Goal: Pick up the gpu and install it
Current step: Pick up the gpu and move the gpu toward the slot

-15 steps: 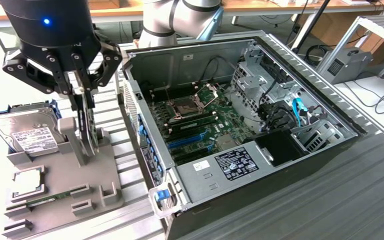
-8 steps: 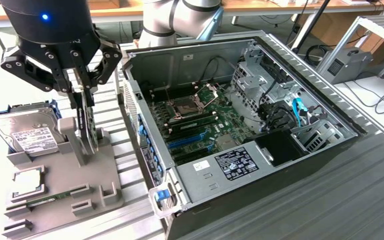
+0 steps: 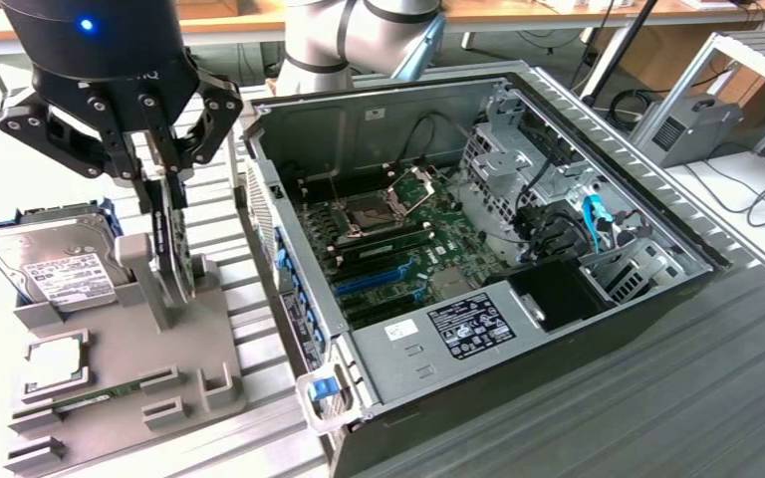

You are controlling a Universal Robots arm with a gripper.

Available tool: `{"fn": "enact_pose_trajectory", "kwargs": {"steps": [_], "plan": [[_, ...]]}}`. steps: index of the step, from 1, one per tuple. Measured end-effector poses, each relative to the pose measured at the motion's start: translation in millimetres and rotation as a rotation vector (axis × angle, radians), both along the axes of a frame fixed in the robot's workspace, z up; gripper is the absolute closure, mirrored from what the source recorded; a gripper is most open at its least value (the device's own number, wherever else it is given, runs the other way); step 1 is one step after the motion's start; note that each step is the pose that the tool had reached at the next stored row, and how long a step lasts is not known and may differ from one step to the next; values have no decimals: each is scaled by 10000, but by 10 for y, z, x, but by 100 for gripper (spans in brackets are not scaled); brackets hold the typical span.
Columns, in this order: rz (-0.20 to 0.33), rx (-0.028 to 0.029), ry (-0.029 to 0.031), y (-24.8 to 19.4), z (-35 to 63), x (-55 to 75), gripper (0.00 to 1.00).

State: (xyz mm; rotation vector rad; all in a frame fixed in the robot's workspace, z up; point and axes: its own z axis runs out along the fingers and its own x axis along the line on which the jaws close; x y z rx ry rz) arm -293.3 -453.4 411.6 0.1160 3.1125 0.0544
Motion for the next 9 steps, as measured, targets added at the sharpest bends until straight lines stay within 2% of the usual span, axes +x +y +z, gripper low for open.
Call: {"fn": "enact_pose_trajectory", "kwargs": {"steps": [9], "plan": [[0,1,0,0,39,0,74]]}}
